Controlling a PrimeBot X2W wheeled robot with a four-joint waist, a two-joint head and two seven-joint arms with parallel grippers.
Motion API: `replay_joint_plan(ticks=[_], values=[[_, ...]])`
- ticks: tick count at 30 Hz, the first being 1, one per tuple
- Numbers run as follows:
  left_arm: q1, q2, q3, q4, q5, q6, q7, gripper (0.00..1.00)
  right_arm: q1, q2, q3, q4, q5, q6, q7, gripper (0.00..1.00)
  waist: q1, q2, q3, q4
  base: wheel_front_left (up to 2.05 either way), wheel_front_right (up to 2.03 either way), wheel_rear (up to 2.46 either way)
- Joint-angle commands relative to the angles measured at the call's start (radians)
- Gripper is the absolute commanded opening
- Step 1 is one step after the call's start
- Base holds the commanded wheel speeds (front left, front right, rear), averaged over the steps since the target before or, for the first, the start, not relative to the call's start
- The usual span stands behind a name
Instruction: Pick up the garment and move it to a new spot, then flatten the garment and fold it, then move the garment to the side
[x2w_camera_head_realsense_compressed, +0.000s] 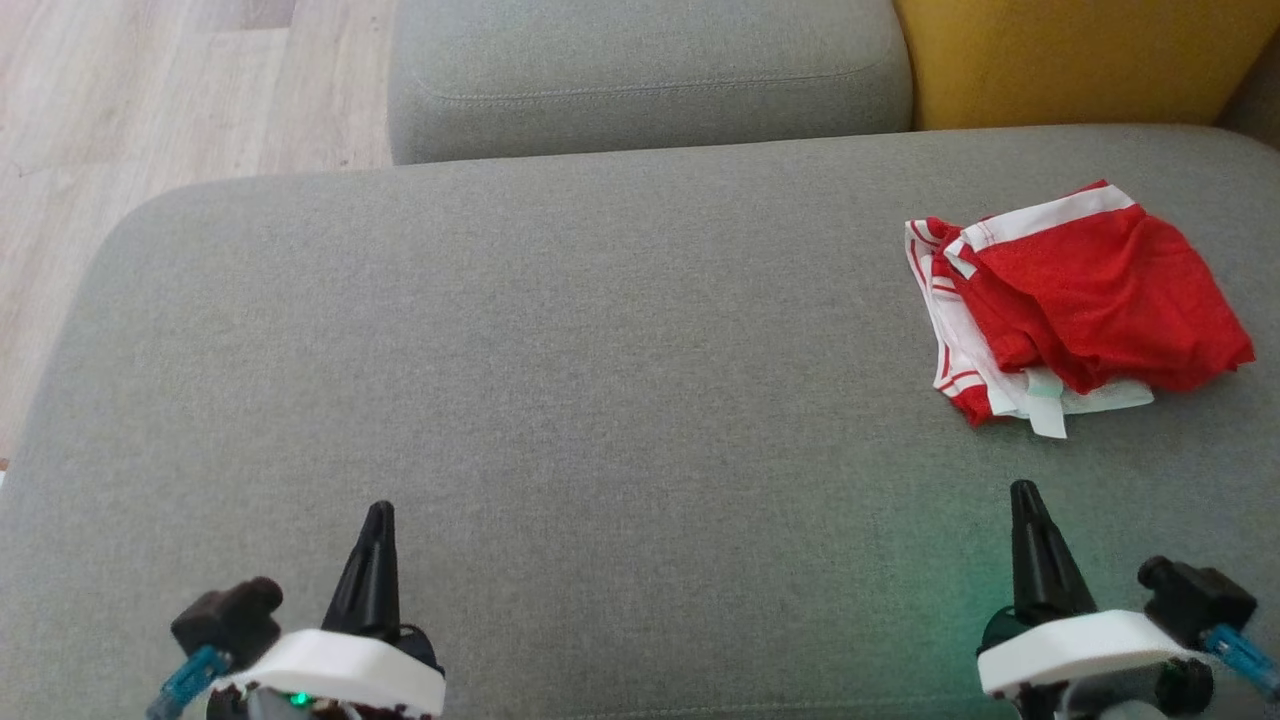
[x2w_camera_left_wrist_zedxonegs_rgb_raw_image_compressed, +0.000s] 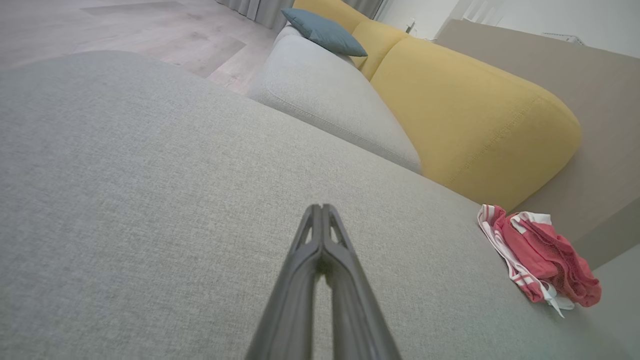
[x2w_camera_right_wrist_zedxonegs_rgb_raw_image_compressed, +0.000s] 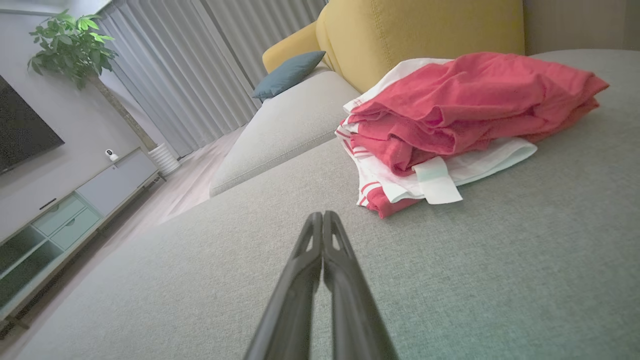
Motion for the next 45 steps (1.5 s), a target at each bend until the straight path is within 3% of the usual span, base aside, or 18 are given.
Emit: replay_joint_plan(ticks=[1, 45], values=[[-0.058, 0.011, 0.026, -0.028, -0.029, -0.009, 0.008, 0.0, -0.055, -0.011, -0.006, -0.037, 0.032, 0.0, 0.006, 0.0, 0.0, -0.0001, 0.0, 0.0, 0.0, 0.0, 0.0], [-0.117, 0.025, 0.115, 0.006, -0.501, -0.057, 0.126, 0.0, -0.097, -0.02, -0.056, -0.052, 0.527, 0.0, 0.124, 0.0, 0.0, -0.0001, 0.008, 0.001, 0.0, 0.0, 0.0]])
